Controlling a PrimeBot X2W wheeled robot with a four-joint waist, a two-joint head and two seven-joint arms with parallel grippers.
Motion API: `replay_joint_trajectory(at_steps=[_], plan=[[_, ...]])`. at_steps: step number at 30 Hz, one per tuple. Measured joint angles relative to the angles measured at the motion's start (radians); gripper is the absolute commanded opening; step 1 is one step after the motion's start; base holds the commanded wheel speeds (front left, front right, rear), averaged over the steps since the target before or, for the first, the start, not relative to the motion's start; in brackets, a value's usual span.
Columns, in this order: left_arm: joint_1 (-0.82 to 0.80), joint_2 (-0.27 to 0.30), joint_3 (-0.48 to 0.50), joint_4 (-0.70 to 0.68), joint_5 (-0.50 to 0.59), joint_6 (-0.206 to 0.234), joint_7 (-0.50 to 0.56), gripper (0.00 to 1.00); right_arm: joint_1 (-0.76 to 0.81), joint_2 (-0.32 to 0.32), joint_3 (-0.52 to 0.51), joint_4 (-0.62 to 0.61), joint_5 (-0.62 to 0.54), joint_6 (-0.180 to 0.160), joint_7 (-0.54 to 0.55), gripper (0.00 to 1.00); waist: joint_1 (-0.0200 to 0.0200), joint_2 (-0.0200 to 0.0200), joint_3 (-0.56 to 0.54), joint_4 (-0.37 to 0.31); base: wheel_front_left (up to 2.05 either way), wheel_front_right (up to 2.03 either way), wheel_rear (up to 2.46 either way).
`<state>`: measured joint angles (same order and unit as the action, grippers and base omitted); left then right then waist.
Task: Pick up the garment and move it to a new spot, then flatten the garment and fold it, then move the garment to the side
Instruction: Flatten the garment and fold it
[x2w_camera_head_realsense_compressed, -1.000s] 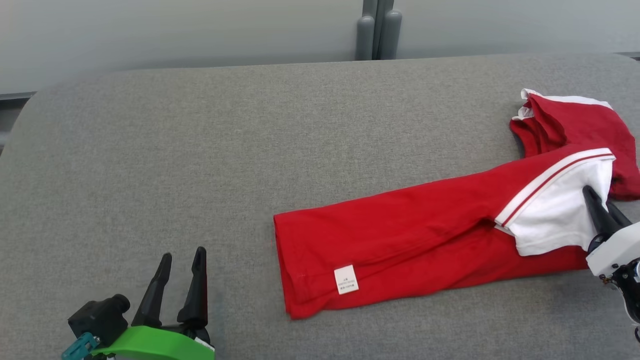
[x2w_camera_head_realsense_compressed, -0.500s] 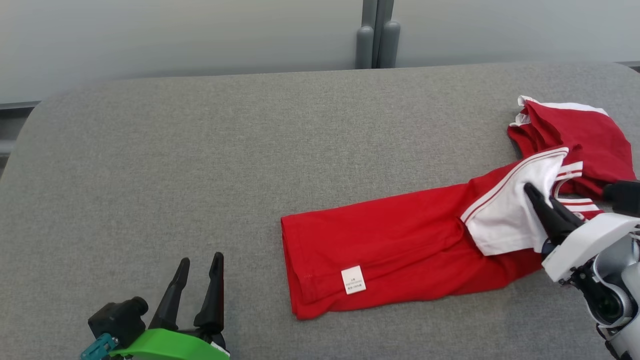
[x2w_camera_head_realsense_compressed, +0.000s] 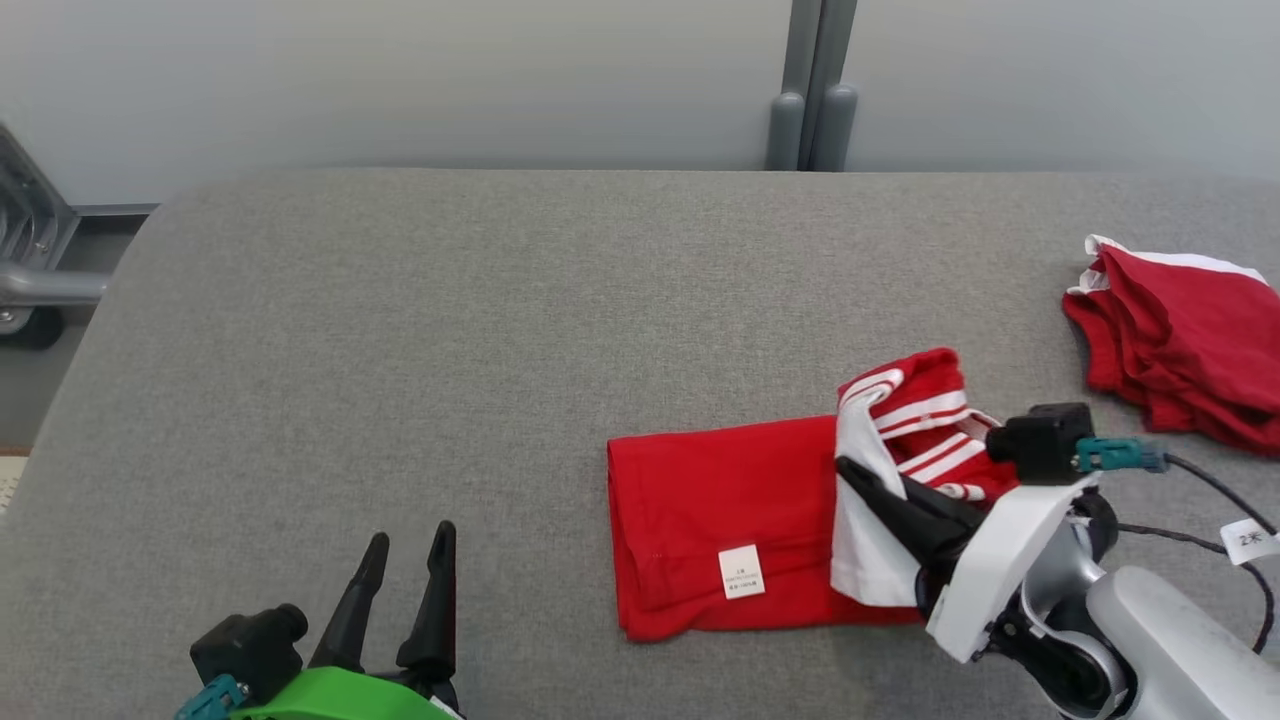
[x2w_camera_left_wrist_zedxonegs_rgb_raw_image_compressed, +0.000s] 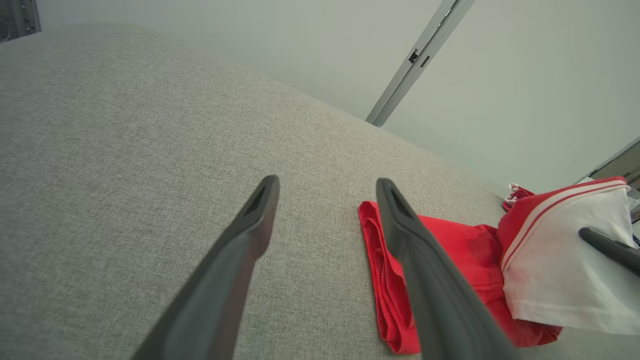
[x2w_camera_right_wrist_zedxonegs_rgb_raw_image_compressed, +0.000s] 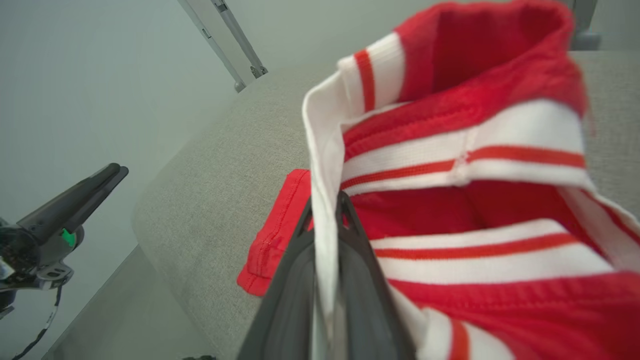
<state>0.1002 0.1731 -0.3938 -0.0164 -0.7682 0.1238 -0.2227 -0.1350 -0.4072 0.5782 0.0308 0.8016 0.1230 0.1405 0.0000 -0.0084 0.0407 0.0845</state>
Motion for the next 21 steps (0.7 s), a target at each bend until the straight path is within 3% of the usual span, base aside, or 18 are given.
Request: replay_joint_trajectory(at_steps=[6,18,20,21], plan=[[0.005,-0.006,-0.007,-0.002,0.000,0.000,0.002,1.00,-0.011,0.034,0.055,-0.002,-0.005,0.000,0.052,0.00,0.0000,0.0000,0.001,0.038,0.00,0.00,0.00],[0.005,-0.026,-0.019,-0.003,0.000,0.000,0.002,1.00,-0.090,0.098,0.085,0.125,-0.022,-0.003,0.110,0.01,0.0000,0.0000,0.028,0.115,0.00,0.00,0.00],[0.005,-0.027,-0.018,-0.002,0.000,0.000,0.002,1.00,-0.105,0.115,0.103,0.147,-0.032,-0.003,0.118,0.28,0.0000,0.0000,0.032,0.126,0.00,0.00,0.00],[0.005,-0.027,-0.018,-0.002,0.000,0.000,0.002,1.00,-0.112,0.124,0.111,0.156,-0.039,-0.003,0.123,0.47,0.0000,0.0000,0.033,0.130,0.00,0.00,0.00]])
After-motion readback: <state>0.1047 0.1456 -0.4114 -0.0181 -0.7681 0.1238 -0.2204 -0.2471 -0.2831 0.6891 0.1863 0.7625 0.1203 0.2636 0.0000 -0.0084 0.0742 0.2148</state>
